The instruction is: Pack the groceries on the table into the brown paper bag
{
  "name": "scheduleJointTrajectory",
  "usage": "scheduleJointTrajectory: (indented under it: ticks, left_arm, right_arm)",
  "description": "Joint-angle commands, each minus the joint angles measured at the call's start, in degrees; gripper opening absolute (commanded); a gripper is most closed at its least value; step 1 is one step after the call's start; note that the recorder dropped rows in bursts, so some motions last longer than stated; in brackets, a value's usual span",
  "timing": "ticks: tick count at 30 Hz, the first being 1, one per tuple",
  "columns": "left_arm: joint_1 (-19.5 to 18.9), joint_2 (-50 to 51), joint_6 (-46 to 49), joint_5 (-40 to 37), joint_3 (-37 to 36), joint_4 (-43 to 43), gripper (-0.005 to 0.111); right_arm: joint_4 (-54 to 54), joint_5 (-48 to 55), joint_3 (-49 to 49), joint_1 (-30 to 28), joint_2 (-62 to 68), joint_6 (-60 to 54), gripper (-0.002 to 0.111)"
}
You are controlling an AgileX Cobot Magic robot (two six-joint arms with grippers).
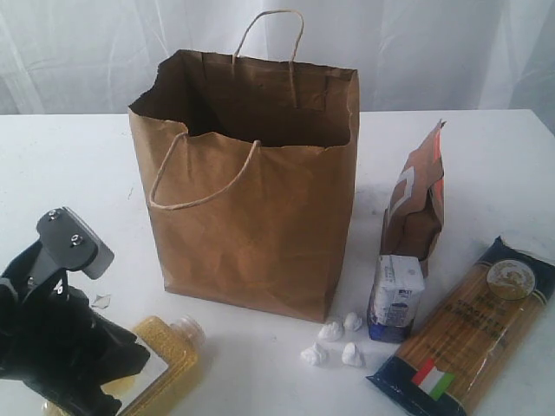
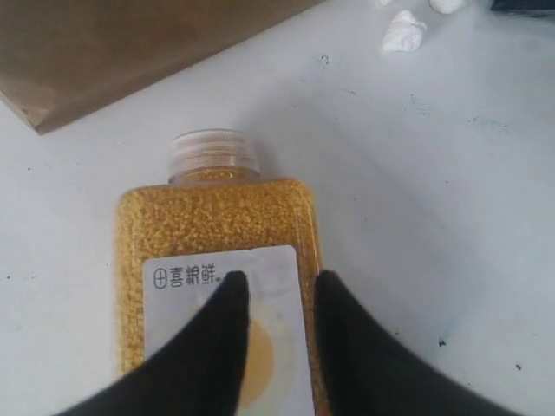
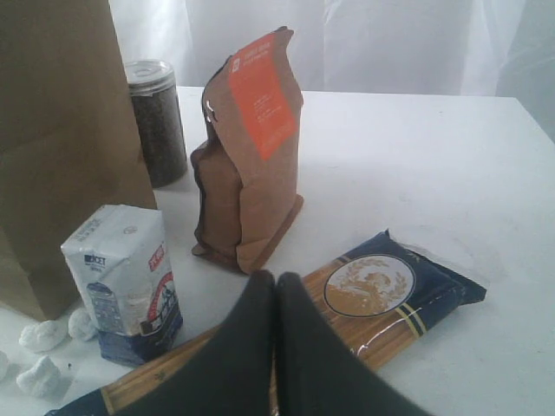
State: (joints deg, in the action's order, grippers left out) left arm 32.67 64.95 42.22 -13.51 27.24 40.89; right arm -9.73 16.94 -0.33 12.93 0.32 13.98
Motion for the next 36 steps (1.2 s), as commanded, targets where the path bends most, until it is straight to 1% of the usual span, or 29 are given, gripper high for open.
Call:
scheduleJointTrajectory:
  ticks: [1, 2, 4, 13, 19, 24, 31, 36]
  left_arm:
    - [0.04, -0.5, -2.32, -1.15, -0.48, 0.77, 0.072]
    - [0.04, -0.5, -2.35, -1.15, -0.48, 0.77, 0.083]
    - [0.04, -0.23, -2.35, -1.07, -0.48, 0.77, 0.09]
    - [0.04, 5.87, -2.35, -1.05, -0.48, 0.66, 0.09]
    - [0.04, 9.56, -2.22, 2.02, -0.48, 0.66, 0.09]
    - [0.04, 12.43, -2.22, 1.9, -0.48, 0.66, 0.09]
    - [0.04, 13.49, -2.22, 1.76, -0.48, 0.66, 0.09]
    - [0.04, 11.57, -2.96, 1.49, -0.14, 0.55, 0.09]
  right_arm:
    - [-0.32, -0.29, 0.33, -0.31, -0.32, -0.05, 0.0]
    - [-0.32, -0.29, 0.33, -0.31, -0.32, -0.05, 0.0]
    - [-0.32, -0.29, 0.33, -0.31, -0.32, -0.05, 0.0]
    - [-0.32, -0.29, 0.33, -0.31, -0.32, -0.05, 0.0]
    - [-0.32, -0.29, 0.33, -0.31, -0.32, -0.05, 0.0]
    - [-0.32, -0.29, 0.33, -0.31, -0.32, -0.05, 0.0]
    - [-0.32, -0.29, 0.33, -0.31, -0.32, -0.05, 0.0]
    - [-0.32, -0.29, 0.33, -0.31, -0.32, -0.05, 0.0]
